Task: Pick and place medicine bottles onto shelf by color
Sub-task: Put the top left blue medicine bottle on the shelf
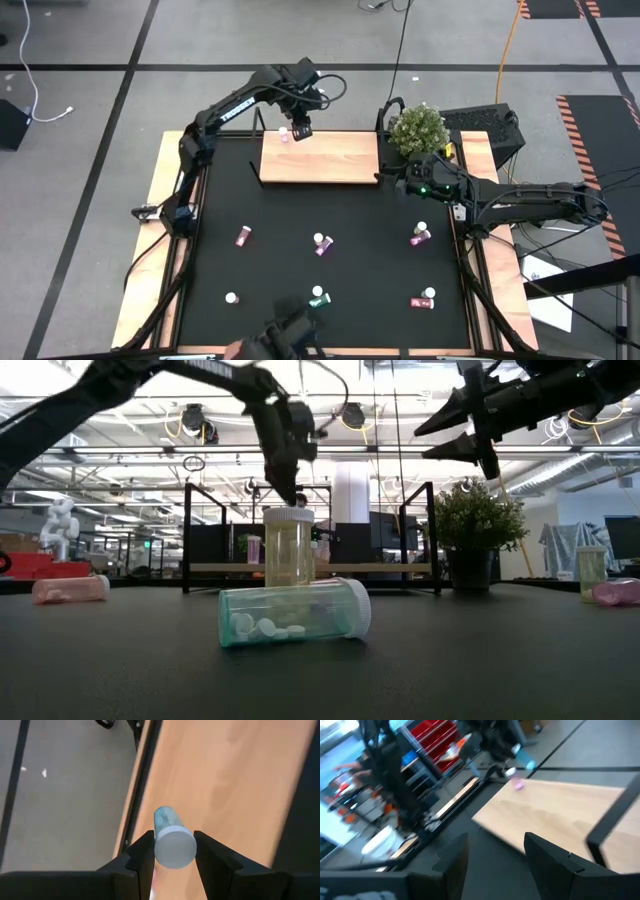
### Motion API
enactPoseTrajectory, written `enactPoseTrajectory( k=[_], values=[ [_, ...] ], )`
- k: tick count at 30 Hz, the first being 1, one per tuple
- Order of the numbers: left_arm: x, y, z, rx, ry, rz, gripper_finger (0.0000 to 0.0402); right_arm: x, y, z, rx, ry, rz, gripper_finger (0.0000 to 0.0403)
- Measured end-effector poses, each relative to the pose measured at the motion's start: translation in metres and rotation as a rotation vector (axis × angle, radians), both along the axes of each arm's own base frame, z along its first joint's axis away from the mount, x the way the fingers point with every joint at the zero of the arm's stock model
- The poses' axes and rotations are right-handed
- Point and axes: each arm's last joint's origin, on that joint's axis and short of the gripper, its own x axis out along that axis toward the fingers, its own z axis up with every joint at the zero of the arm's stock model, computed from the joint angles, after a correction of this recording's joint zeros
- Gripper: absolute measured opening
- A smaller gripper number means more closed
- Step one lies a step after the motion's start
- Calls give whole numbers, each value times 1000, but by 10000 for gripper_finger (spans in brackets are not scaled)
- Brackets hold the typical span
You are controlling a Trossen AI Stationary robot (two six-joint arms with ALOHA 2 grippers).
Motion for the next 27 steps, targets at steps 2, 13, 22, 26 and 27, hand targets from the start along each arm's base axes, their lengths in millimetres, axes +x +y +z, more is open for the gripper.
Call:
enactPoseTrajectory(
  k=[2, 13, 22, 26, 27],
  values=[
    [-2, 9, -9, -7, 13, 10, 129, 0, -1, 0, -2, -2, -42, 185],
    [0, 21, -22, 5, 21, -4, 129, -1, -3, 0, 12, -14, -107, 185],
    [1, 16, -53, -43, 101, -48, 129, -2, -3, 0, 4, -11, -118, 185],
    [1, 11, -65, -76, 138, -56, 129, -2, -3, 0, -2, -7, -116, 185],
    [1, 10, -66, -79, 141, -59, 129, -2, -3, 0, -2, -7, -116, 185]
  ],
)
